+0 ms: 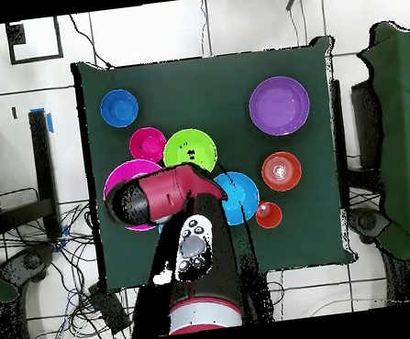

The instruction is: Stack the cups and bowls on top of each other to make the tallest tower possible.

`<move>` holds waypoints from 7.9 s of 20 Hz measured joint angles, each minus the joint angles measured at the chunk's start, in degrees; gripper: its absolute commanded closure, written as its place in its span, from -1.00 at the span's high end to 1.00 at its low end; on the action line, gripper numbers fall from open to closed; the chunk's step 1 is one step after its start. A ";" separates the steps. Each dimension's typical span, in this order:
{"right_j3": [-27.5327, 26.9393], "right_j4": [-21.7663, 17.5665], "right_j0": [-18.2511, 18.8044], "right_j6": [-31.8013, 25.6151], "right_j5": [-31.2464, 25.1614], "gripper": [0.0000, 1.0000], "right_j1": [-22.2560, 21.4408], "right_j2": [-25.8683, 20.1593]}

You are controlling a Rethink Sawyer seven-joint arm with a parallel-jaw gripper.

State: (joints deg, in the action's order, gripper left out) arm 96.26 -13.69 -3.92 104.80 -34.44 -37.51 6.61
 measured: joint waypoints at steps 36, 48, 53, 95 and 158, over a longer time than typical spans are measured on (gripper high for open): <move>-2.07 2.24 -1.94 0.00 9.56 1.00 8.58 2.38; 0.66 6.66 1.49 0.00 14.01 1.00 8.52 -3.12; 1.37 7.06 2.15 0.00 14.00 1.00 8.52 -4.18; -1.30 1.86 3.61 0.00 7.50 1.00 1.52 3.03; -1.36 2.09 -3.67 0.00 0.79 1.00 2.11 -0.41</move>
State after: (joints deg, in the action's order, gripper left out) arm 94.90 -11.60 -7.59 104.80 -33.65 -35.40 6.20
